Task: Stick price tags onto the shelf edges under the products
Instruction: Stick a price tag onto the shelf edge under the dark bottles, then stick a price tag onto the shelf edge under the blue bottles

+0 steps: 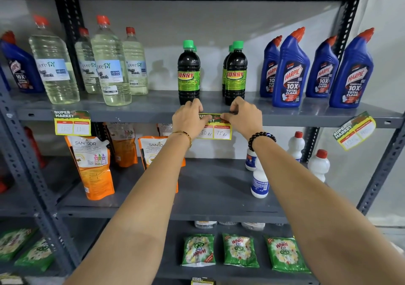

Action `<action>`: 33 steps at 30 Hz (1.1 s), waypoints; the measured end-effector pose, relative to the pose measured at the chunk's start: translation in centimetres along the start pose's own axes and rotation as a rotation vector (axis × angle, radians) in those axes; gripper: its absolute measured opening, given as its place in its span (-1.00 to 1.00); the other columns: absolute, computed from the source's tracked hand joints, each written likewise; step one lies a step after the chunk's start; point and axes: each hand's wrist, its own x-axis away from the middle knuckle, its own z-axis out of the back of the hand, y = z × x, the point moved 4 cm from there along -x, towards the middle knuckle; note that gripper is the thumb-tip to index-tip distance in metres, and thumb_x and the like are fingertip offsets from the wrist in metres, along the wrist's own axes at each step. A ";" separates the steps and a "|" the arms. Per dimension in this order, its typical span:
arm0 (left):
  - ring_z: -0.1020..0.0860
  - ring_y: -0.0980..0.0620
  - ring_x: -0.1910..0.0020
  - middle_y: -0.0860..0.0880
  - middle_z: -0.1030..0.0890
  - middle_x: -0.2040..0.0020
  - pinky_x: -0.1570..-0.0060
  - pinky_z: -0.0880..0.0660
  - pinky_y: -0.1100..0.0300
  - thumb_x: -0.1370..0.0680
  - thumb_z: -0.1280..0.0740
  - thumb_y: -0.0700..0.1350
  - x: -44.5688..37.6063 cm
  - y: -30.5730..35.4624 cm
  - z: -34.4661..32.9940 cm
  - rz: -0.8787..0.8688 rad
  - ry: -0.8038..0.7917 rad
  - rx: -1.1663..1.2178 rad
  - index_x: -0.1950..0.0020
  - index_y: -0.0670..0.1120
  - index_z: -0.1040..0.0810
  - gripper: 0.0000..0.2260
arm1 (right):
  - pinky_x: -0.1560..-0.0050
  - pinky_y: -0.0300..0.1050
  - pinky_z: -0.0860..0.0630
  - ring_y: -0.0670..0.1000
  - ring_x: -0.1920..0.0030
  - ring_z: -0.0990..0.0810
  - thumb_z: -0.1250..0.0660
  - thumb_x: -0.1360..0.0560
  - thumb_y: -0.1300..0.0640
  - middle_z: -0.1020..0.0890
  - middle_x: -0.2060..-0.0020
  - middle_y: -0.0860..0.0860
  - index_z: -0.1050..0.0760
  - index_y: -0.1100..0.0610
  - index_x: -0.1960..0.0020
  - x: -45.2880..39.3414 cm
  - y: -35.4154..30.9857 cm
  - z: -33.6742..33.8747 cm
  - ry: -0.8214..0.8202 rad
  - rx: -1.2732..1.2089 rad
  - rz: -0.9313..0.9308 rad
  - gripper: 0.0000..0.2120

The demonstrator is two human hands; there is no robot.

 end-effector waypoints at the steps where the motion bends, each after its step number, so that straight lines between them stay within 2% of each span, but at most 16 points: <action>1: -0.53 -0.11 0.00 -0.09 -0.56 -0.02 0.10 -0.44 0.05 -0.48 -0.36 0.06 0.0 0.0 0.0 0.001 -0.004 -0.008 -0.05 -0.09 -0.42 -0.71 | -0.04 0.04 -0.39 0.07 0.19 -0.49 -0.42 -0.38 -0.01 -0.58 0.24 -0.01 -0.36 0.07 0.19 0.0 0.0 -0.1 0.009 -0.006 -0.005 -0.74; 6: -0.52 -0.10 0.00 -0.10 -0.56 -0.02 0.18 -0.36 0.09 -0.46 -0.40 0.05 0.0 0.2 -0.4 -0.036 0.037 -0.062 -0.06 -0.09 -0.41 -0.68 | -0.05 0.06 -0.31 0.07 0.17 -0.48 -0.43 -0.38 -0.04 -0.57 0.25 -0.02 -0.35 0.07 0.18 -0.4 -0.1 -0.5 0.059 0.004 -0.034 -0.72; 10: -0.52 -0.10 -0.01 -0.08 -0.56 -0.02 0.18 -0.37 0.09 -0.45 -0.41 0.04 -0.2 0.3 -0.3 -0.029 0.032 -0.050 -0.06 -0.08 -0.41 -0.68 | -0.05 0.05 -0.30 0.12 0.07 -0.53 -0.41 -0.40 -0.02 -0.64 0.15 0.04 -0.43 0.12 0.07 -0.3 -0.2 -0.7 0.076 0.022 -0.028 -0.73; 14: -0.52 -0.14 -0.06 -0.12 -0.55 -0.08 -0.02 -0.48 -0.02 -0.47 -0.41 0.00 -0.3 1.1 -0.2 -0.007 -0.030 -0.062 -0.12 -0.12 -0.40 -0.66 | -0.17 0.11 -0.38 0.15 -0.09 -0.54 -0.35 -0.46 0.01 -0.64 -0.04 0.08 -0.43 0.12 -0.12 0.3 -0.1 -0.3 -0.030 0.030 0.036 -0.70; 16: -0.51 -0.18 -0.12 -0.16 -0.54 -0.13 -0.16 -0.44 -0.05 -0.49 -0.38 -0.03 -0.1 1.7 -0.3 -0.029 -0.035 -0.104 -0.19 -0.14 -0.39 -0.64 | -0.20 0.12 -0.45 0.17 -0.16 -0.52 -0.30 -0.50 0.06 -0.60 -0.16 0.12 -0.38 0.12 -0.25 1.1 0.6 0.5 -0.098 -0.017 0.076 -0.65; 18: -0.44 -0.19 -0.23 -0.17 -0.50 -0.23 -0.34 -0.31 -0.05 -0.50 -0.36 -0.03 0.2 2.6 -1.0 -0.092 -0.031 -0.132 -0.28 -0.16 -0.37 -0.58 | -0.20 0.10 -0.44 0.18 -0.23 -0.46 -0.27 -0.52 0.09 -0.55 -0.22 0.17 -0.34 0.12 -0.32 2.2 2.0 2.0 -0.060 -0.002 0.097 -0.61; 20: -0.33 -0.18 -0.36 -0.18 -0.42 -0.35 -0.46 -0.15 -0.07 -0.51 -0.34 -0.01 0.8 4.5 -1.9 -0.160 -0.045 -0.120 -0.34 -0.18 -0.35 -0.53 | -0.27 0.11 -0.40 0.20 -0.29 -0.41 -0.25 -0.53 0.13 -0.53 -0.25 0.20 -0.34 0.15 -0.34 3.3 4.0 4.1 0.025 0.041 0.089 -0.61; 23: -0.19 -0.19 -0.47 -0.18 -0.29 -0.48 -0.50 -0.04 -0.08 -0.53 -0.31 0.02 1.6 8.7 -3.9 -0.250 -0.058 -0.057 -0.36 -0.19 -0.37 -0.53 | -0.34 0.17 -0.34 0.23 -0.34 -0.38 -0.23 -0.53 0.20 -0.52 -0.26 0.21 -0.35 0.19 -0.33 4.7 7.5 7.6 0.104 0.139 0.064 -0.62; 28: -0.06 -0.20 -0.52 -0.17 -0.18 -0.53 -0.51 0.08 -0.06 -0.57 -0.27 -0.04 3.1 16.7 -8.2 -0.410 -0.134 0.080 -0.29 -0.19 -0.48 -0.64 | -0.40 0.16 -0.28 0.24 -0.38 -0.32 -0.20 -0.49 0.30 -0.46 -0.34 0.20 -0.38 0.24 -0.32 5.9 14.1 13.5 0.200 0.267 -0.018 -0.61; 31: -0.04 -0.20 -0.53 -0.16 -0.16 -0.54 -0.52 0.09 -0.04 -0.57 -0.27 -0.05 3.7 21.2 -10.9 -0.411 -0.135 0.123 -0.26 -0.17 -0.52 -0.68 | -0.41 0.10 -0.21 0.20 -0.40 -0.29 -0.19 -0.50 0.30 -0.42 -0.37 0.17 -0.37 0.20 -0.32 5.7 18.3 16.7 0.197 0.370 -0.031 -0.61; 33: -0.03 -0.21 -0.53 -0.16 -0.14 -0.54 -0.53 0.08 -0.05 -0.56 -0.28 -0.04 3.7 23.8 -12.5 -0.404 -0.141 0.096 -0.24 -0.15 -0.54 -0.69 | -0.42 0.14 -0.22 0.20 -0.43 -0.25 -0.17 -0.52 0.26 -0.37 -0.41 0.14 -0.34 0.17 -0.35 5.2 20.7 18.5 0.161 0.400 -0.035 -0.61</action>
